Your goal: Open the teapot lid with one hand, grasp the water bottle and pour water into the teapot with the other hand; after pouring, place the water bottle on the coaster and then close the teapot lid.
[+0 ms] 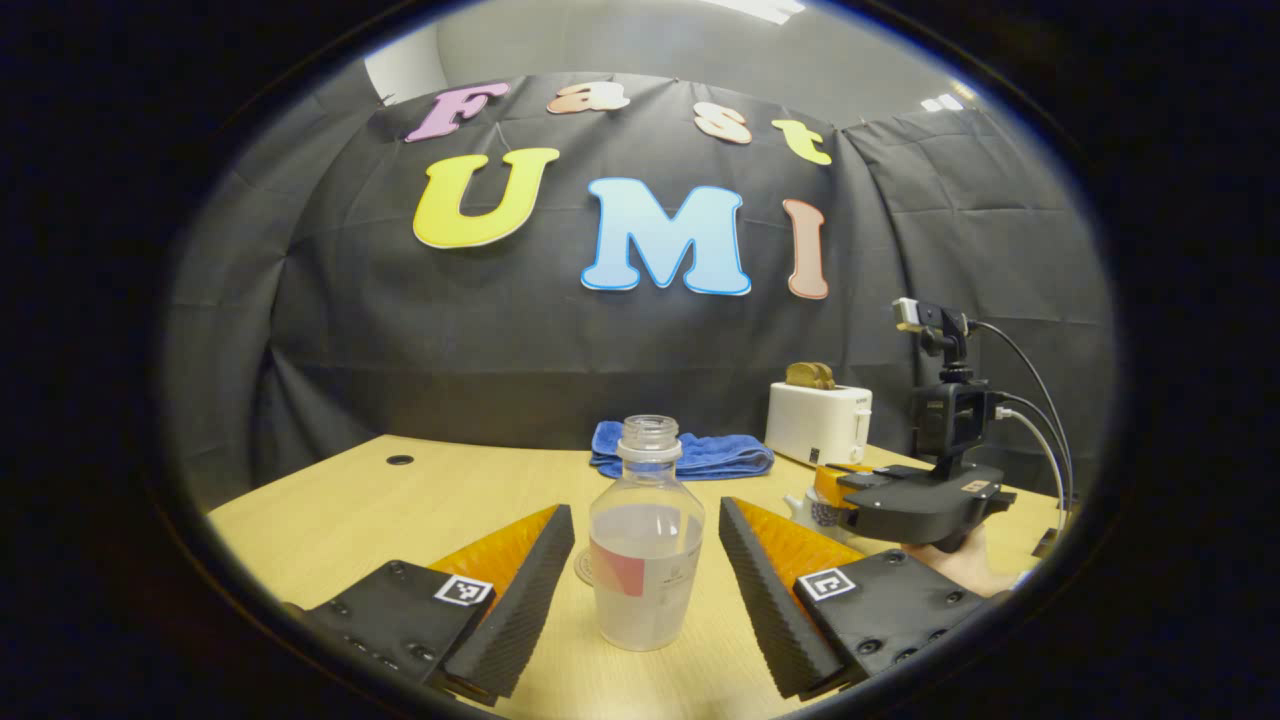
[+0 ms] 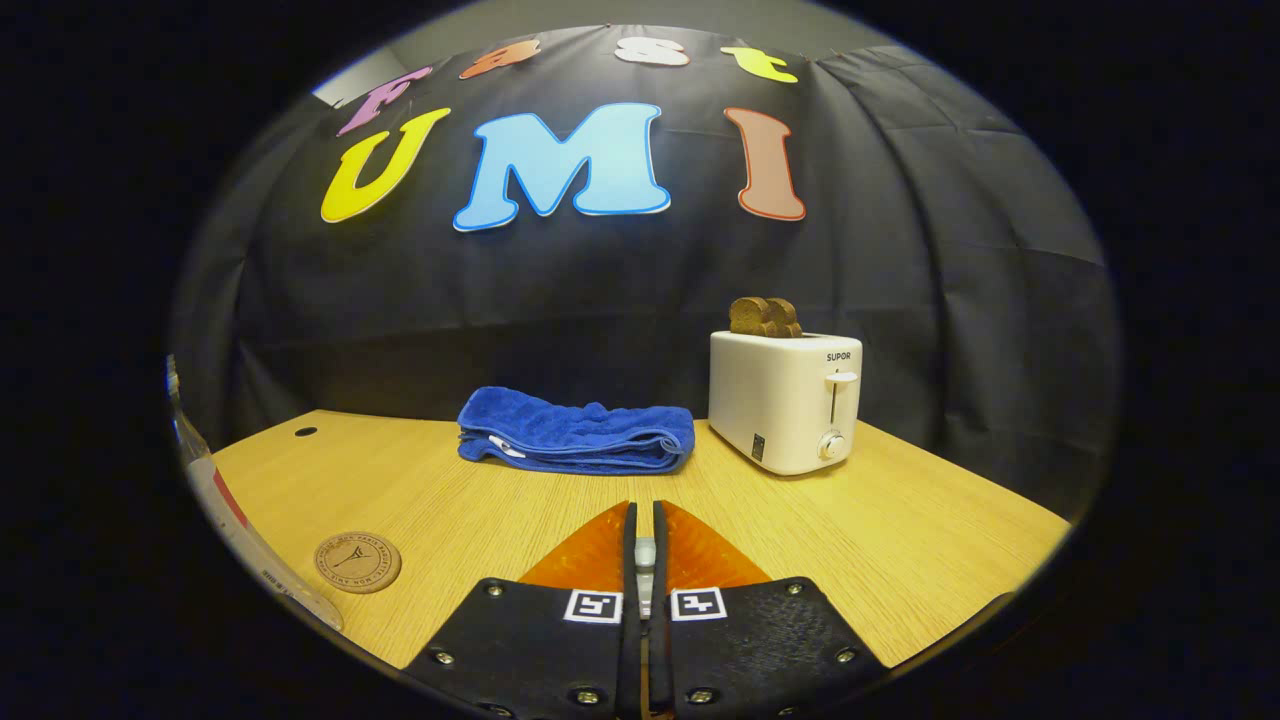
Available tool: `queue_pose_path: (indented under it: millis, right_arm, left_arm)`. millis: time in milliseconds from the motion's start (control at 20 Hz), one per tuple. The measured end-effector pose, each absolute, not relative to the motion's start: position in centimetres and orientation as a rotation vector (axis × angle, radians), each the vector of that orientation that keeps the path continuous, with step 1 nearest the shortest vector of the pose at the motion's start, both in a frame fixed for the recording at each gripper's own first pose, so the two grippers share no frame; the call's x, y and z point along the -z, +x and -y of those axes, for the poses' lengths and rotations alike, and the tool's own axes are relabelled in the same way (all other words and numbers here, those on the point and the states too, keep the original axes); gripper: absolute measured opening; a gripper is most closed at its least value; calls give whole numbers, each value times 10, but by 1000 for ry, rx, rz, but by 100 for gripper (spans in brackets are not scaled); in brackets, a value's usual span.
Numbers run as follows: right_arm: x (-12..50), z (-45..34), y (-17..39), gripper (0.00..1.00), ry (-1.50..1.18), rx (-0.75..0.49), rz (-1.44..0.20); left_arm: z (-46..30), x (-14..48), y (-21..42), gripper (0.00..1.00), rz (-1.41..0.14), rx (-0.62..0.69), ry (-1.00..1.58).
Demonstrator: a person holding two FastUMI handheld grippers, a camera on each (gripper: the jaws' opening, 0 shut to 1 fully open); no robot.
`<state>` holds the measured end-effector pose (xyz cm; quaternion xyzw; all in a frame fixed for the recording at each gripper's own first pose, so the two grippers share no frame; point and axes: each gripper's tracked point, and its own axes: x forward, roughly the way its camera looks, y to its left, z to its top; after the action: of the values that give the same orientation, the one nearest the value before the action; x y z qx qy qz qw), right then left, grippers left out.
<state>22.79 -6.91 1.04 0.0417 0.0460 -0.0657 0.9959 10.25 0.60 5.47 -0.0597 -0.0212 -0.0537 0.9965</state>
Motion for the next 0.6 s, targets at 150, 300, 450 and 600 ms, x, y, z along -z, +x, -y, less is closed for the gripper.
queue_pose_path:
  millis: [150, 300, 450, 600]
  right_arm:
    - [-10, 68, 230, 3, 96, 119, -91]
    - [-13, 67, 230, 3, 110, 102, -84]
    - [-16, 66, 230, 3, 99, 100, -72]
    - [-26, 66, 227, 3, 97, 98, -44]
  left_arm:
    - [-8, -54, 101, 99, 33, 109, -122]
    - [-11, -53, 97, 99, 34, 95, -118]
    - [-11, -53, 95, 99, 32, 94, -119]
    - [-10, -53, 97, 99, 21, 100, -119]
